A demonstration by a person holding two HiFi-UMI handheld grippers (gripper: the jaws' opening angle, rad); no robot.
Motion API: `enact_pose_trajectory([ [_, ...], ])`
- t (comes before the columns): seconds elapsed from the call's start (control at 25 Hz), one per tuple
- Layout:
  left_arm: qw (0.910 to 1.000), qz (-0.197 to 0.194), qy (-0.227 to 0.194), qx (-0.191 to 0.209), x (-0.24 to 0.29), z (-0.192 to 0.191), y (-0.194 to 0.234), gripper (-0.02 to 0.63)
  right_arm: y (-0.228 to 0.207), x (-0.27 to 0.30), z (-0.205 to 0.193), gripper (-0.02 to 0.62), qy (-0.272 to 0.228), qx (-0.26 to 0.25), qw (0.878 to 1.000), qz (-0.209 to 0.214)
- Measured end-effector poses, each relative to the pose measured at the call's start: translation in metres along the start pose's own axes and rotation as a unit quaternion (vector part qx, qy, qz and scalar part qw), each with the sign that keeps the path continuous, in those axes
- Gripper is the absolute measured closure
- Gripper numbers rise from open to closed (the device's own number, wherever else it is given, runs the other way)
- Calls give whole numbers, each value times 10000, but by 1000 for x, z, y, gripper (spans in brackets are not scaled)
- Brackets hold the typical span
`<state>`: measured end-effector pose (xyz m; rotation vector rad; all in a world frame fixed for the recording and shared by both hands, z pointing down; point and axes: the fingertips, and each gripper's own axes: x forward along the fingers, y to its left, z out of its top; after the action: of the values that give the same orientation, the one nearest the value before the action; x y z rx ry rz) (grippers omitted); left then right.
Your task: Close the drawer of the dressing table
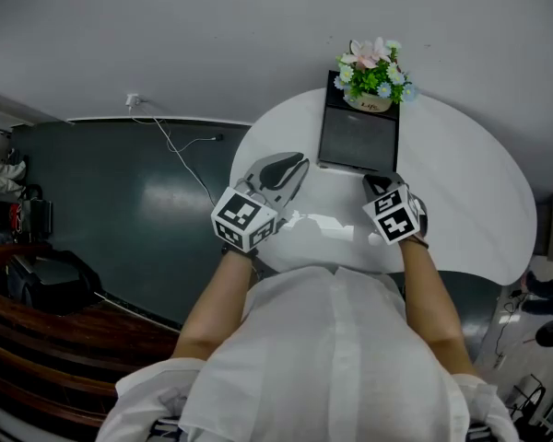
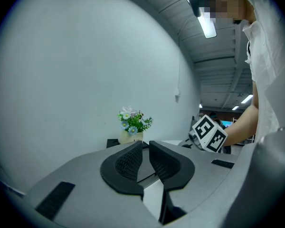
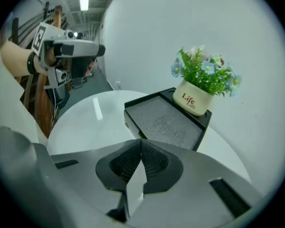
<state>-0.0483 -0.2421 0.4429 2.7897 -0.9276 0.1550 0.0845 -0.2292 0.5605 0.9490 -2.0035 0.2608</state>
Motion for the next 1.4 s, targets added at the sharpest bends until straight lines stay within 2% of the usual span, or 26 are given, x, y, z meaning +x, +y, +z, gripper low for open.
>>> enact_pose_trajectory([
  [0.12,9999,93,-85,36,-7,10,7,557,-9,-23,8,586,-647,541,9964,-82],
  [0.28,9994,241,-217,122,-17,24,15,557,-27,-57,15,586,-1444,983,9838,-402],
  [0.48,9981,402,-380,281,-30,44,22,557,-51,-106,18,586,-2274,1576,9562,-954],
  [0.72,9956,547,-582,483,-44,66,23,557,-68,-166,23,586,-3125,1740,9213,-1524],
  [0.88,9935,686,-731,537,-54,78,27,557,-72,-198,28,587,-3455,1611,9043,-1921],
  [1.04,9917,811,-831,549,-63,87,31,557,-73,-221,32,588,-3671,1668,8912,-2076],
  [1.4,9905,800,-943,596,-69,98,23,557,-69,-252,41,588,-3945,1532,8780,-2235],
])
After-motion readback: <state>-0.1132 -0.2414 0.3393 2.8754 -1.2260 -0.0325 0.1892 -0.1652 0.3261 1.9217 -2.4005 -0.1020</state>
